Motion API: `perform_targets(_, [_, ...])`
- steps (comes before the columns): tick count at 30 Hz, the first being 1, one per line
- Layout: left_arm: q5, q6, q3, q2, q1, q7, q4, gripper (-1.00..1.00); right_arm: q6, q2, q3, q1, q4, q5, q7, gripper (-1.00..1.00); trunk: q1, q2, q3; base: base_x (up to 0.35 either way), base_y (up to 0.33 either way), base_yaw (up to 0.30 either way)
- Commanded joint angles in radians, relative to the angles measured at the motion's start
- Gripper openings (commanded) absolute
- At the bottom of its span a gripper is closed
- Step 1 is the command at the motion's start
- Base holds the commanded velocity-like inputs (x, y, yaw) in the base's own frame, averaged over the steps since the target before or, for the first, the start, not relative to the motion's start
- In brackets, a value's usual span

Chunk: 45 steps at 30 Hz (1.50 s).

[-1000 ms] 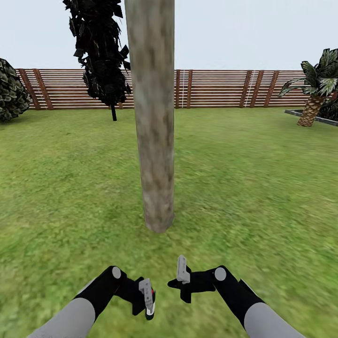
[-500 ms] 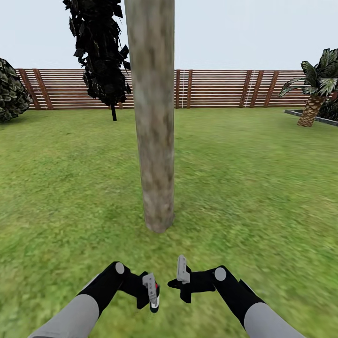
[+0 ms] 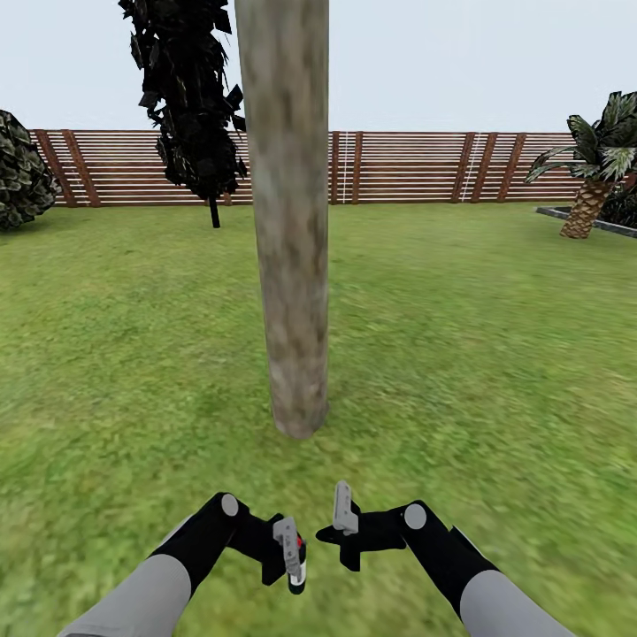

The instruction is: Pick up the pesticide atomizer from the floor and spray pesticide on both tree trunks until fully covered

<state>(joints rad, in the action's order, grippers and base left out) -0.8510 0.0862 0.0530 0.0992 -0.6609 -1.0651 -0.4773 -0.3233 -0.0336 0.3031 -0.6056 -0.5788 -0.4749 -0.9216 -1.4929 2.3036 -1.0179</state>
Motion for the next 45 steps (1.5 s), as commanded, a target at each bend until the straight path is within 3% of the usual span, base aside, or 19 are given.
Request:
perform_targets(1, [-0.008,0.009,-0.001,0.0,0.0,-0.002,-0.001,-1.0,-0.005,0.0,-0.001,0.0,-0.001,-0.008,0.0,-1.0,0.0,0.0,-0.001,0.0,0.0,0.0])
perform_targets(17, [0.018,0.009,-0.001,0.017,0.0,-0.003,-0.001,-1.0,-0.005,0.0,-0.001,0.0,-0.001,-0.008,0.0,-1.0,0.0,0.0,-0.001,0.0,0.0,0.0])
perform_targets(30, [0.021,0.009,-0.002,0.018,0.0,-0.002,-0.001,-1.0,-0.005,0.0,-0.001,0.0,-0.001,-0.008,0.001,-1.0,0.0,0.0,-0.001,0.0,0.0,0.0])
perform_targets(35, [0.045,0.01,-0.002,0.022,0.0,-0.001,-0.001,-1.0,-0.005,0.0,-0.001,0.0,-0.001,-0.009,0.001,-1.0,0.0,0.0,-0.001,0.0,0.0,0.0])
perform_targets(45, [0.05,0.01,-0.002,0.022,0.001,-0.002,-0.001,-1.0,-0.005,0.0,-0.001,0.0,0.0,-0.01,0.001,-1.0,0.0,0.0,-0.001,0.0,0.0,0.0])
